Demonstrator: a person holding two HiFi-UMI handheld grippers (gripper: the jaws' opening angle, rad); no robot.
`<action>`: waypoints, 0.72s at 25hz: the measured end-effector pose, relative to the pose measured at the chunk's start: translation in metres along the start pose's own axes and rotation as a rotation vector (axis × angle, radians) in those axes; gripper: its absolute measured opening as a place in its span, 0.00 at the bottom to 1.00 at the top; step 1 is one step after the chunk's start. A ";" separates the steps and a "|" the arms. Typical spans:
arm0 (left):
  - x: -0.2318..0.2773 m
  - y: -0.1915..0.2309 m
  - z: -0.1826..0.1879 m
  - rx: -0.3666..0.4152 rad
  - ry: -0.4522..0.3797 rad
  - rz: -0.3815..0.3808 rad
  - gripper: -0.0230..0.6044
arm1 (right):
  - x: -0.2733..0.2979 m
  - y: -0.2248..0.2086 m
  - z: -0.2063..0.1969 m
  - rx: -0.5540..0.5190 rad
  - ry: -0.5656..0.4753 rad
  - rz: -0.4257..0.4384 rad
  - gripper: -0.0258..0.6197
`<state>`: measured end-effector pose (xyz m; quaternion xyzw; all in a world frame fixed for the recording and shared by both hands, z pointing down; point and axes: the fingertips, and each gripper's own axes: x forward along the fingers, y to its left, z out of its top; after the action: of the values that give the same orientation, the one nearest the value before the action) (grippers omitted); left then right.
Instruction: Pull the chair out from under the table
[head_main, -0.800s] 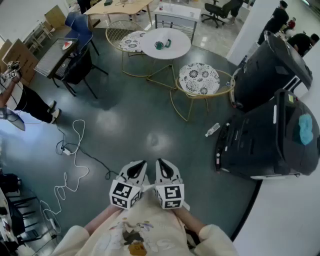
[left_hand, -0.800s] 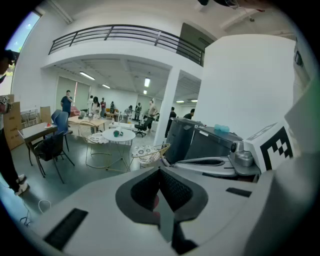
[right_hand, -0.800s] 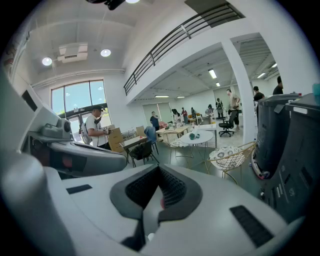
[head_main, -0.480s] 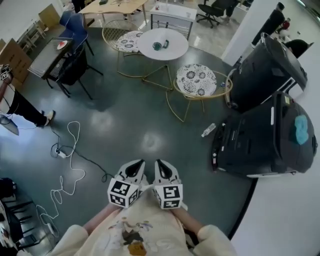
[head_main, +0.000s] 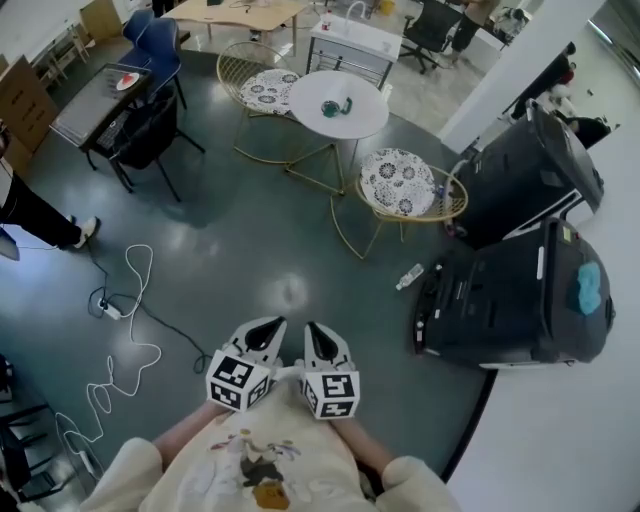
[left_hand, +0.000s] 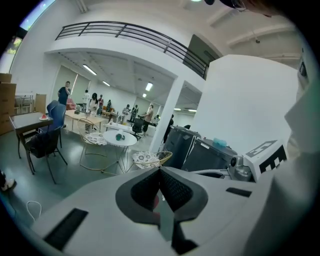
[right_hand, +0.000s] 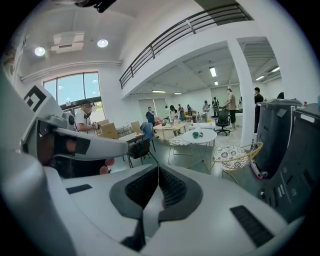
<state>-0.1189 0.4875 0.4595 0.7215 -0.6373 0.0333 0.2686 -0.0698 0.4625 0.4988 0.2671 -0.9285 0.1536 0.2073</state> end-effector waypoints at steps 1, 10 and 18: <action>-0.002 0.010 0.001 -0.003 -0.005 -0.001 0.04 | 0.008 0.004 0.000 0.002 0.001 -0.006 0.05; -0.003 0.059 0.009 -0.028 0.013 -0.056 0.04 | 0.047 0.024 0.004 0.031 0.041 -0.053 0.05; 0.029 0.103 0.022 -0.063 0.030 -0.013 0.04 | 0.096 0.005 0.012 0.061 0.068 -0.038 0.05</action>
<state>-0.2162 0.4475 0.4879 0.7163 -0.6291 0.0223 0.3010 -0.1507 0.4201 0.5323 0.2856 -0.9105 0.1867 0.2336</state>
